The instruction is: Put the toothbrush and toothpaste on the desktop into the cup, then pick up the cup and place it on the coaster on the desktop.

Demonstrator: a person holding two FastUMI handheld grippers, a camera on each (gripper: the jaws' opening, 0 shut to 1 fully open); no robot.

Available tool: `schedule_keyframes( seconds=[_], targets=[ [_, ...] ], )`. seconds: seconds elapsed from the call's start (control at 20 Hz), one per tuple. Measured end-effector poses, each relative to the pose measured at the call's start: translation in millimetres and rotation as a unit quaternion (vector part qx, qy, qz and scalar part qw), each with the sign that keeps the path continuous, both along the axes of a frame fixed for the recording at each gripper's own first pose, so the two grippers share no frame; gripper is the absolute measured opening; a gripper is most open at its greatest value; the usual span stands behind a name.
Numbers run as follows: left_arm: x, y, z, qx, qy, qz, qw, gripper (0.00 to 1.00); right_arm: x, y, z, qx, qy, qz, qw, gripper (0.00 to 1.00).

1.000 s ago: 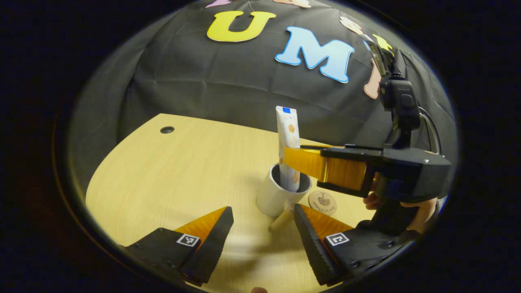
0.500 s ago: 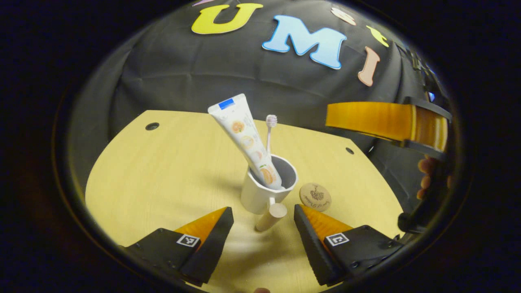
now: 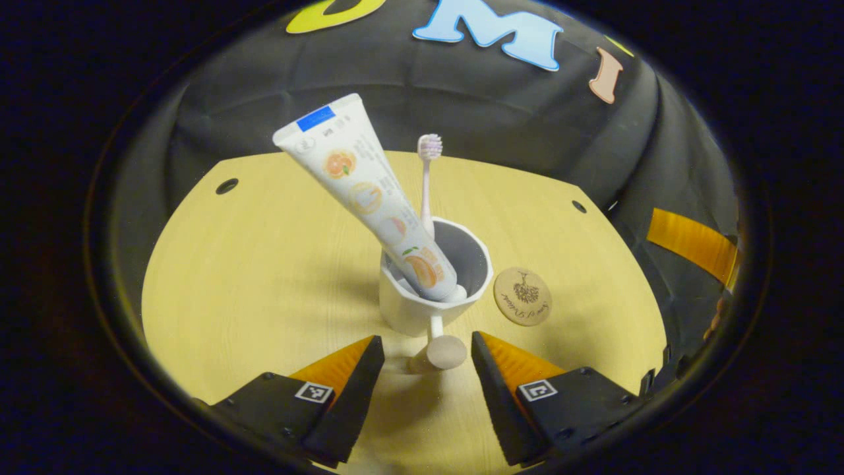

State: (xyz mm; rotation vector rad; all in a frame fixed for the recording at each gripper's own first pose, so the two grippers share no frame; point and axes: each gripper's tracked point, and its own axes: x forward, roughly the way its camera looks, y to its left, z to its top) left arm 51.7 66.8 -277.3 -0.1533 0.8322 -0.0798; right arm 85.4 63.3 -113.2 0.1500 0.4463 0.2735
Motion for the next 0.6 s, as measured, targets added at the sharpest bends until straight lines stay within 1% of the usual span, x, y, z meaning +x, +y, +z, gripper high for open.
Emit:
schedule_keyframes(
  seconds=[0.05, 0.15, 0.2, 0.3, 0.35, 0.45, 0.5, 0.6],
  targets=[
    [3, 1, -2, 0.008, 0.002, -0.003, 1.0, 0.78, -2, -6, -5, -0.001, 0.004, -0.005, 1.0, 0.43],
    [9, 2, -7, 0.021, 0.009, -0.009, 1.0, 0.7, -7, -18, -12, -0.003, 0.013, -0.015, 1.0, 0.43],
    [11, 1, -10, 0.026, 0.013, -0.013, 1.0, 0.7, -8, -23, -14, -0.003, 0.016, -0.019, 1.0, 0.46],
    [14, -2, -16, 0.032, 0.024, -0.022, 0.999, 0.7, -10, -32, -18, -0.003, 0.021, -0.027, 0.999, 0.46],
    [15, 0, -19, 0.04, 0.029, -0.026, 0.998, 0.69, -11, -35, -20, -0.002, 0.023, -0.031, 0.999, 0.43],
    [16, 3, -23, 0.054, 0.032, -0.03, 0.998, 0.67, -11, -40, -25, 0.002, 0.029, -0.038, 0.999, 0.43],
    [17, 2, -23, 0.053, 0.033, -0.033, 0.998, 0.69, -11, -42, -26, 0.004, 0.032, -0.04, 0.999, 0.43],
    [21, 1, -26, 0.059, 0.04, -0.036, 0.997, 0.62, -11, -43, -30, 0.008, 0.038, -0.043, 0.998, 0.43]
  ],
)
